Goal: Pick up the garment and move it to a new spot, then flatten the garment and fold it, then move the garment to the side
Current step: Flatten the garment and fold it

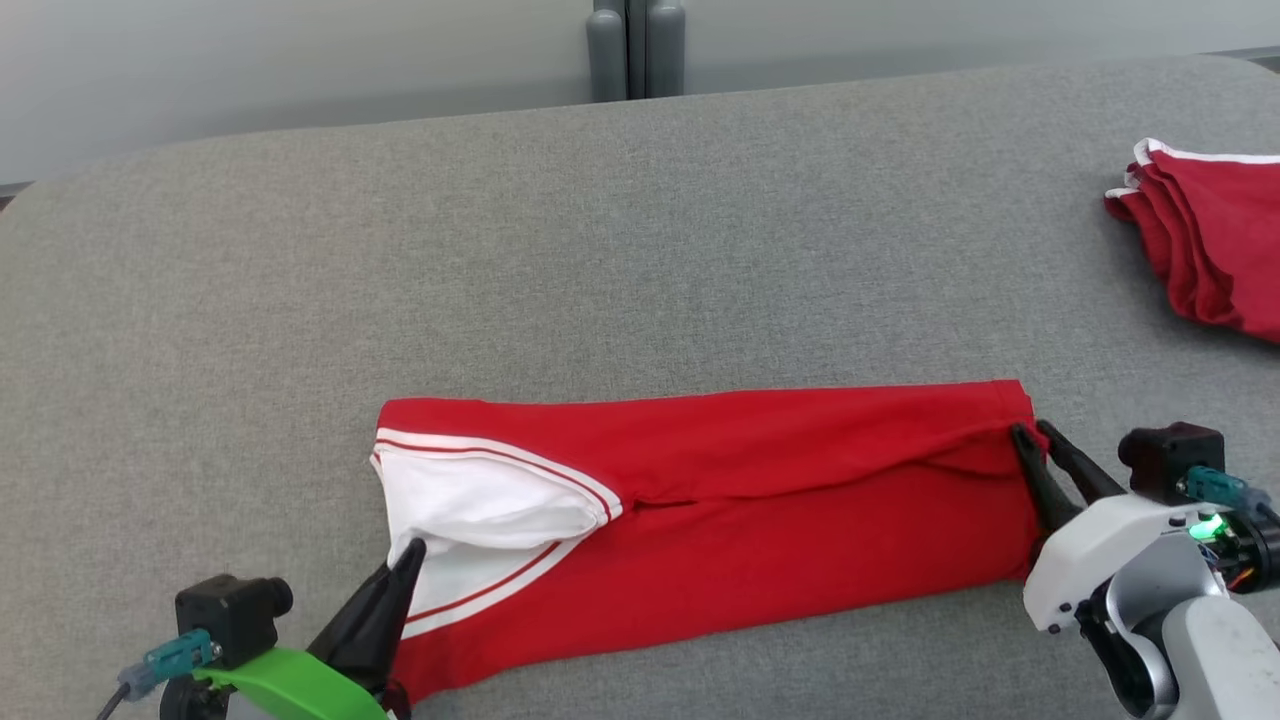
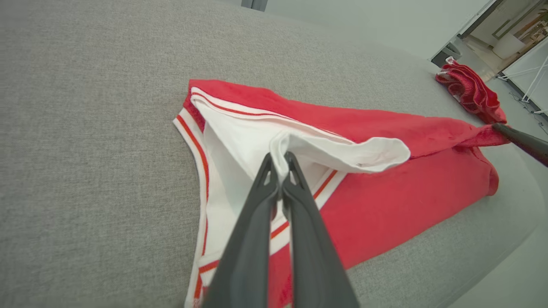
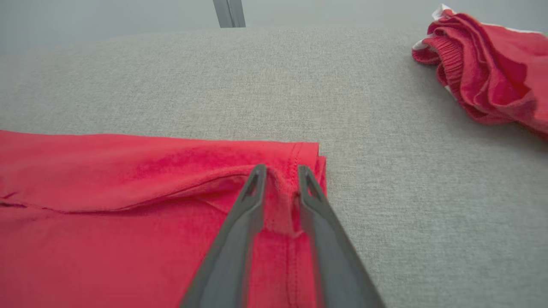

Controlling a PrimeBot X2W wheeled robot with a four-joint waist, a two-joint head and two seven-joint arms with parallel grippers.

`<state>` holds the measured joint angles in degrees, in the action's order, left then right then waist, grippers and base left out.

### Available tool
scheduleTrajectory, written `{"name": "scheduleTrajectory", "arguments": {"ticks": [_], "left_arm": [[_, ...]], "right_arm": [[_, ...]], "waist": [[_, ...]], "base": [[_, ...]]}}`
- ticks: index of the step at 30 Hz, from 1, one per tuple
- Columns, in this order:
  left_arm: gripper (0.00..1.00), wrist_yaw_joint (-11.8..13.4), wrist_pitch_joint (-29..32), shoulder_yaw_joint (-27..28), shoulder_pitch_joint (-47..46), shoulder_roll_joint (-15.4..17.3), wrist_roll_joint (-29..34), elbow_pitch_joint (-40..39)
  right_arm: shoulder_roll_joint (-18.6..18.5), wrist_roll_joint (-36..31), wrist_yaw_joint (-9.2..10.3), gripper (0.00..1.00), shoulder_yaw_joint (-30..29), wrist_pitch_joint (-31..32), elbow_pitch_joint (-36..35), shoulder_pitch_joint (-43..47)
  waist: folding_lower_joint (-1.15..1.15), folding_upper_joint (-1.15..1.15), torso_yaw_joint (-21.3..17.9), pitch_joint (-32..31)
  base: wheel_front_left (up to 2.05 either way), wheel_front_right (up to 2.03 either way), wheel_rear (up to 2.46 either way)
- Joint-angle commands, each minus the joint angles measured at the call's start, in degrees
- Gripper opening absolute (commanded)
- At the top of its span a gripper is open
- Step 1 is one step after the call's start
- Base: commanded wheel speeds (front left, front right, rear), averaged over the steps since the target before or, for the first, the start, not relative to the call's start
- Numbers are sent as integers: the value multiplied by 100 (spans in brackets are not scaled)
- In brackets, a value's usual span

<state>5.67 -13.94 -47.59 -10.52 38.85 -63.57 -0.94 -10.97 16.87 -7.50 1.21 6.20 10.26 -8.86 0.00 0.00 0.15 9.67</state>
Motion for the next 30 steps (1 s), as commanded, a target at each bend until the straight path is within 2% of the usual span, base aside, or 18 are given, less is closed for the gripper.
{"name": "scheduleTrajectory", "arguments": {"ticks": [1,7,12,17,23,30], "left_arm": [[100,2,-46,84,170,-22,-16,77],[100,81,-128,765,684,-241,84,254],[100,38,-121,1451,974,-660,609,233],[100,18,-123,1829,1034,-1104,1165,287],[100,-1,-124,2088,953,-1572,1701,451],[100,-108,-124,2271,967,-1846,1997,655]], "right_arm": [[13,-71,5,100,-72,-64,-60,157],[229,-221,5,100,-486,-215,-302,616],[369,-391,5,100,-717,-304,-434,748],[476,-465,5,100,-695,-329,-376,599],[480,-794,5,100,-610,-555,-51,438],[650,-1187,6,100,-805,-963,743,337]], "waist": [[0,0,-21,-57],[0,0,-52,-203],[0,0,-64,-309],[0,0,-48,-402],[0,0,64,-473],[0,0,209,-484]], "base": [[0,0,0],[0,0,0],[0,0,0],[0,0,0],[0,0,0],[0,0,0]]}}
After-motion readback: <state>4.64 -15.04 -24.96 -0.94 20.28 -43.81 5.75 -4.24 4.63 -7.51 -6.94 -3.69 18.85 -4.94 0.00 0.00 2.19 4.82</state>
